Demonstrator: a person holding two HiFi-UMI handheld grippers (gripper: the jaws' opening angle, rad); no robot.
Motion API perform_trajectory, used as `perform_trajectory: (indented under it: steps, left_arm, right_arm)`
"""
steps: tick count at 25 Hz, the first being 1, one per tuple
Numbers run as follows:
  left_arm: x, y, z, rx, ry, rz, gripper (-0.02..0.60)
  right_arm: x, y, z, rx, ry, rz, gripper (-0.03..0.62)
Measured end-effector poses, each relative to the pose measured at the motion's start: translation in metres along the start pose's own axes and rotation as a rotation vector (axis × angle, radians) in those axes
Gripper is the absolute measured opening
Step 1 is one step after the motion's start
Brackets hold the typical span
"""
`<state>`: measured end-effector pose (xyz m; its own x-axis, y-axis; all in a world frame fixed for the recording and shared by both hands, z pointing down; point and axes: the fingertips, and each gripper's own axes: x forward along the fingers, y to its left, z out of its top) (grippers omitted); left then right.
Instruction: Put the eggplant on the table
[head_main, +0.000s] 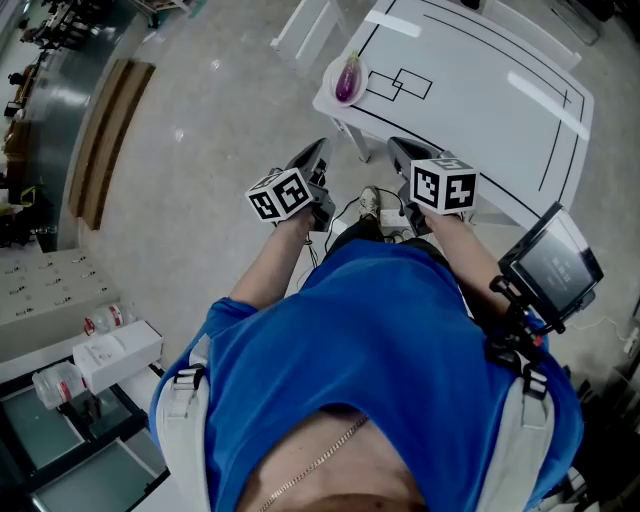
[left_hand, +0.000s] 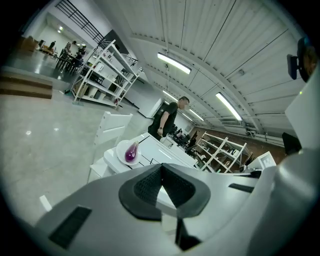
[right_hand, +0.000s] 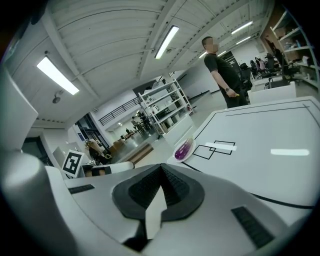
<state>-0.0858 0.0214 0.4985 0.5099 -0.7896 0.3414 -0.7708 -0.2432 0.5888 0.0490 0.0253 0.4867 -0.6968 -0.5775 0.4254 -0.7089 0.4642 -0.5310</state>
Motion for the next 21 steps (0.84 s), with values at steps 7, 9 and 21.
perform_trajectory:
  steps: [7, 9, 21]
  left_arm:
    - [0.007, -0.003, -0.002, -0.003, -0.002, -0.01, 0.008]
    - [0.01, -0.005, -0.005, -0.004, -0.001, -0.009, 0.008]
    - [0.019, -0.029, -0.013, -0.011, -0.009, -0.03, 0.008]
  right_arm:
    - [-0.003, -0.004, 0.0, -0.003, -0.007, -0.006, 0.002]
    - [-0.007, -0.007, 0.0, -0.004, -0.008, -0.01, 0.002]
    - [-0.029, -0.019, -0.001, -0.006, -0.024, -0.02, 0.002]
